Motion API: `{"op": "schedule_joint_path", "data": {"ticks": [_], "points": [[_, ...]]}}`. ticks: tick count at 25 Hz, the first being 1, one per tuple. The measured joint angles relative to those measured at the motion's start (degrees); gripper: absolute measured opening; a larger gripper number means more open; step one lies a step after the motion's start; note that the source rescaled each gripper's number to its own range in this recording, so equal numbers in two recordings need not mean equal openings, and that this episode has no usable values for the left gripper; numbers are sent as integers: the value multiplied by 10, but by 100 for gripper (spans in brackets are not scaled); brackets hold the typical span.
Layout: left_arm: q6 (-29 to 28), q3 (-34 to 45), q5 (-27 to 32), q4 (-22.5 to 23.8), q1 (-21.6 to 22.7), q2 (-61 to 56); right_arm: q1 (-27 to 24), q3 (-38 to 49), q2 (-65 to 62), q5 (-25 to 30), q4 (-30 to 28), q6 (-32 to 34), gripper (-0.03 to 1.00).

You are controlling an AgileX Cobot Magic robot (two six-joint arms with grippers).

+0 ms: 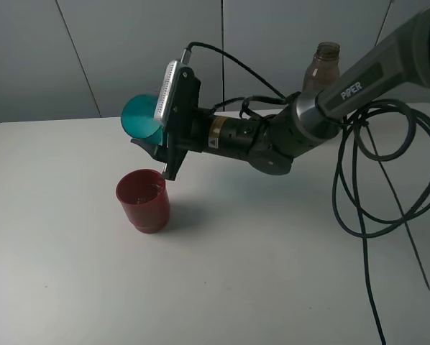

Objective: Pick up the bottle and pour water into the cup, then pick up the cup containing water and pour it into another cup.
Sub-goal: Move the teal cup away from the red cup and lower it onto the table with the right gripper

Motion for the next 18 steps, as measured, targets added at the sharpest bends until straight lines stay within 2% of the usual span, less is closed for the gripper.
{"op": "schedule_joint_path", "data": {"ticks": [2, 6, 9, 14, 18], "points": [[0, 0, 0, 0, 0, 0, -11, 0, 0, 21, 1, 97, 5], [0, 0, 0, 0, 0, 0, -45, 0, 0, 69, 17, 217, 5], [0, 0, 0, 0, 0, 0, -67, 0, 3, 77, 37, 255, 5], [0, 0, 0, 0, 0, 0, -81, -5, 32, 77, 120, 269, 5], [0, 0, 0, 0, 0, 0, -83, -34, 71, 77, 134, 270, 5]]}}
